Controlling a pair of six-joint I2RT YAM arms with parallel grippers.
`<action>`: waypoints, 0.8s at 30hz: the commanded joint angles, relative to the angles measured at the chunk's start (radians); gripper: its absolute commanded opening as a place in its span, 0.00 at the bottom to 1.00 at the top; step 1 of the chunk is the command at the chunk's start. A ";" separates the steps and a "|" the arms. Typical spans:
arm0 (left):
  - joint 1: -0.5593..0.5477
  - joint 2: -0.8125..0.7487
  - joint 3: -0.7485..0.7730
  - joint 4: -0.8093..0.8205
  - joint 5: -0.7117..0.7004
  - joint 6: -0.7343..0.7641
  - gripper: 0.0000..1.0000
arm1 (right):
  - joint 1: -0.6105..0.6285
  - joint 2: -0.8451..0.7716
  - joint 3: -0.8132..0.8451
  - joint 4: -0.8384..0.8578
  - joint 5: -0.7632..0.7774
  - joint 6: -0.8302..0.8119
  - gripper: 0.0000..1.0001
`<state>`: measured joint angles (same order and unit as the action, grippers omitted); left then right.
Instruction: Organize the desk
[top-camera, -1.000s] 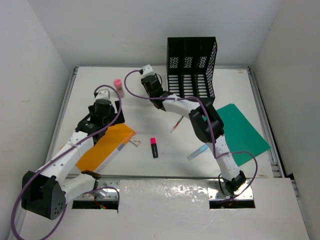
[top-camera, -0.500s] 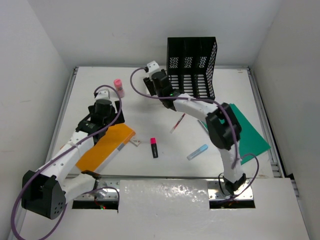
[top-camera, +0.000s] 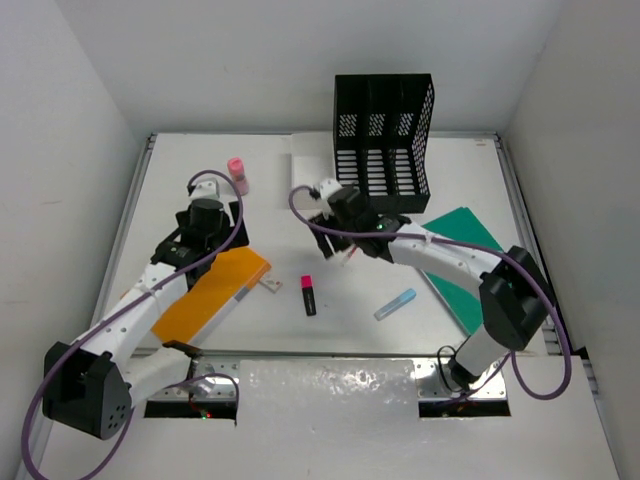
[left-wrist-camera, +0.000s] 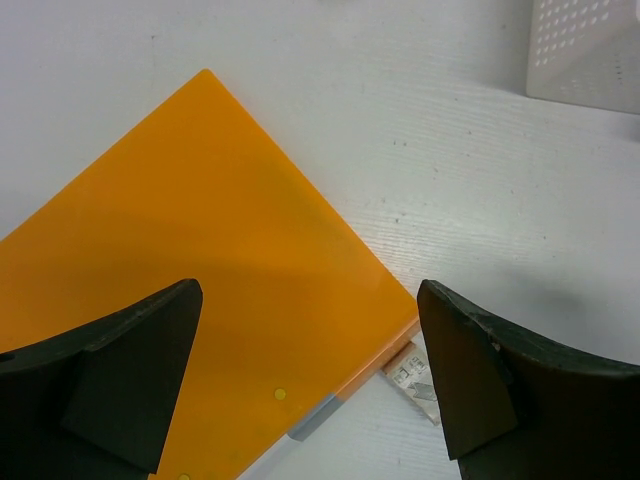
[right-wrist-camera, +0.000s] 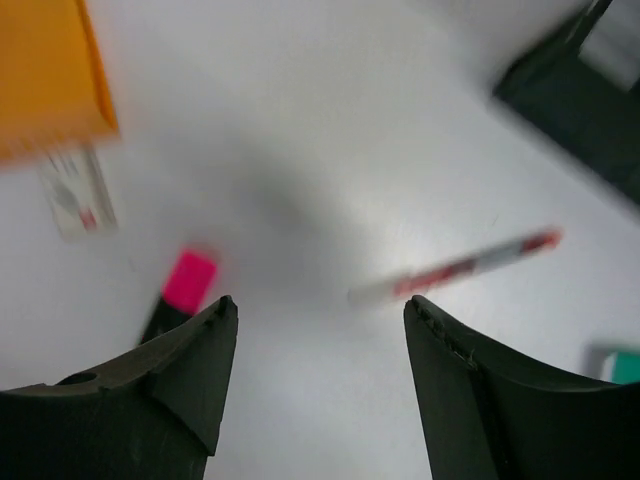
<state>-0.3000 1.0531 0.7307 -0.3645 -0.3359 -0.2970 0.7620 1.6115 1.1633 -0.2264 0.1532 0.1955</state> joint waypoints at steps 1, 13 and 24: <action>-0.008 -0.034 0.001 0.015 0.005 -0.007 0.86 | 0.000 -0.045 -0.122 -0.038 -0.089 0.130 0.66; -0.008 -0.016 -0.002 0.022 0.020 -0.005 0.86 | 0.079 0.149 -0.048 -0.004 -0.090 0.174 0.66; -0.011 -0.013 -0.004 0.024 0.015 -0.004 0.86 | 0.095 0.257 0.033 -0.013 -0.099 0.231 0.65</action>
<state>-0.3004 1.0451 0.7307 -0.3641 -0.3244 -0.2970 0.8410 1.8648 1.1553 -0.2623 0.0731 0.3840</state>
